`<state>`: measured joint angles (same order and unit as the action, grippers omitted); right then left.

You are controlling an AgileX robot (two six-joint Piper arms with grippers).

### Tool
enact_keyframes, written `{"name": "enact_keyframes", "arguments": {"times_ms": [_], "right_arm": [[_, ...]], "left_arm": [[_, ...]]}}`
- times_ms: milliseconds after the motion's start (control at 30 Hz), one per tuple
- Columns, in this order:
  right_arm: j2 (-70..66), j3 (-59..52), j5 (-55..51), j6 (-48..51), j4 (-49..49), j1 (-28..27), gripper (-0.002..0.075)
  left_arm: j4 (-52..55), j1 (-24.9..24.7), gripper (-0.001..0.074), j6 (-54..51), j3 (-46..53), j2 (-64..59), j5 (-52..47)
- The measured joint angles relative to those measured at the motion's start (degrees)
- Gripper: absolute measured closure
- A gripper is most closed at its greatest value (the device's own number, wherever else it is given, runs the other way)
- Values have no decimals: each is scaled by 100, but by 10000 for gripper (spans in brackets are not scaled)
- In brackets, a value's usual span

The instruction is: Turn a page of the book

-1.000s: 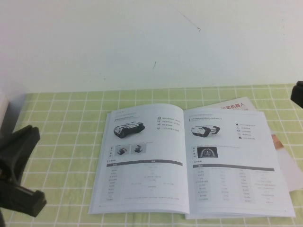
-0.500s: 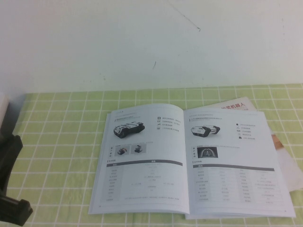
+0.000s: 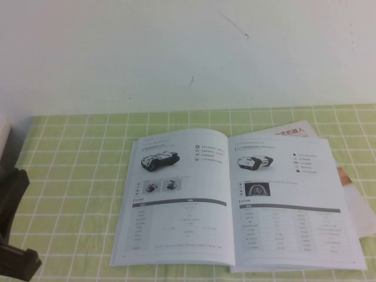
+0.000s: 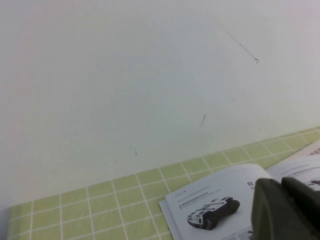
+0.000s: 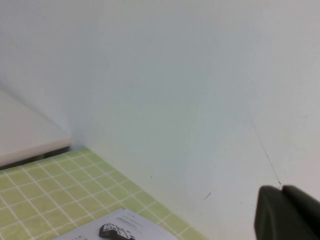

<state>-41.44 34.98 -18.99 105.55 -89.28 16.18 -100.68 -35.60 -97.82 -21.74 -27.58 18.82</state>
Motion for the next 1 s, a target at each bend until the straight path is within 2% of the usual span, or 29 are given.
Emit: {"name": "enact_keyframes", "arguments": {"times_ms": [133,367,533,800,867,900,1000], "right_arm": [[0,-11,42,-1,-12,0,728],[25,-404,991,378,-186,0,728],[509,-844,1018,502,-380,0,728],[1539,-1352,1690,1645,-428,0,728],[1662,-1587,1899,1254,-65,0,728],[1753,-1718,2040,688,437,0,728],[2031,-2099,2311,-1965,2927,0,728]], "left_arm": [[0,0,738,0,0,0,0],[0,0,738,0,0,0,0],[0,0,738,14,0,0,0],[0,0,738,14,0,0,0],[0,0,738,14,0,0,0],[0,0,738,14,0,0,0],[0,0,738,14,0,0,0]]}}
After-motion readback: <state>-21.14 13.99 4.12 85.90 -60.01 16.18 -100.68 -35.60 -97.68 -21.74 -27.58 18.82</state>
